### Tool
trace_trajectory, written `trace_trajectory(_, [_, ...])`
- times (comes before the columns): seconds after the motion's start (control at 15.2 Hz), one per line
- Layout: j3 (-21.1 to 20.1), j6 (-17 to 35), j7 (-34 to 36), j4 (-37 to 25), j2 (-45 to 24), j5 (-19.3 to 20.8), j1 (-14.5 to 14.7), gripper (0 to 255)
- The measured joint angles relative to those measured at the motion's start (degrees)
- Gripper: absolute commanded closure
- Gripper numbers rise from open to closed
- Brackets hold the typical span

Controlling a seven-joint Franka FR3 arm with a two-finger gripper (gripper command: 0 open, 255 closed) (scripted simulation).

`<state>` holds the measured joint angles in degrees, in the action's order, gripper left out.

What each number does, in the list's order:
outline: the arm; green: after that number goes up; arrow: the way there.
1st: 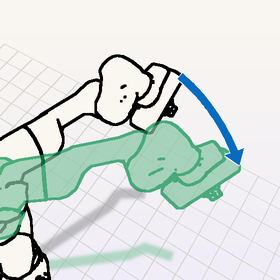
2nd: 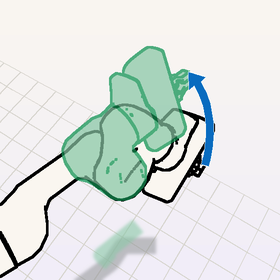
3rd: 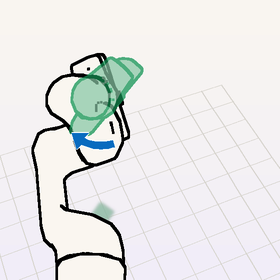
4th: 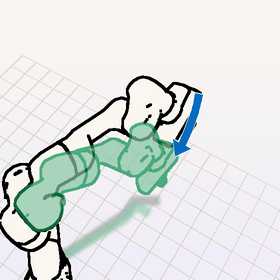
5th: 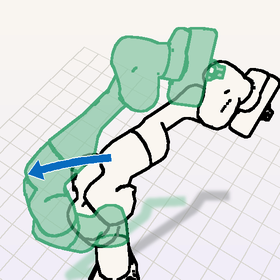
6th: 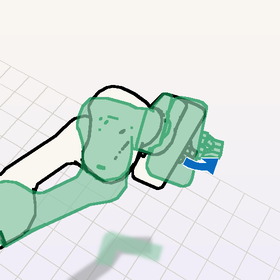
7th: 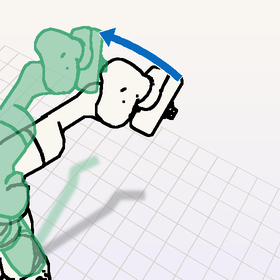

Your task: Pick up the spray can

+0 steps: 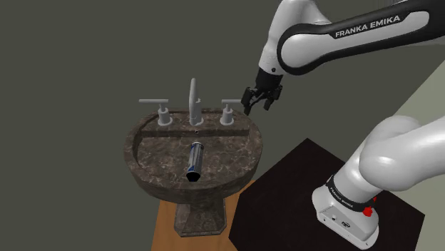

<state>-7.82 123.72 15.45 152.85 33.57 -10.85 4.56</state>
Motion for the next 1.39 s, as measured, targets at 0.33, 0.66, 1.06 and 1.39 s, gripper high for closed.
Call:
trace_trajectory(0.33, [-3.95,12.08,5.20,1.57,-9.26,-2.57,0.91,0])
trace_trajectory(0.66, [-8.32,23.31,11.88,0.56,-20.05,-3.34,1.50,0])
trace_trajectory(1.06, [-11.32,35.70,23.63,-5.05,-36.67,3.49,1.23,0])
trace_trajectory(1.39, [-7.57,43.00,35.85,-10.87,-48.89,12.67,6.08,0])
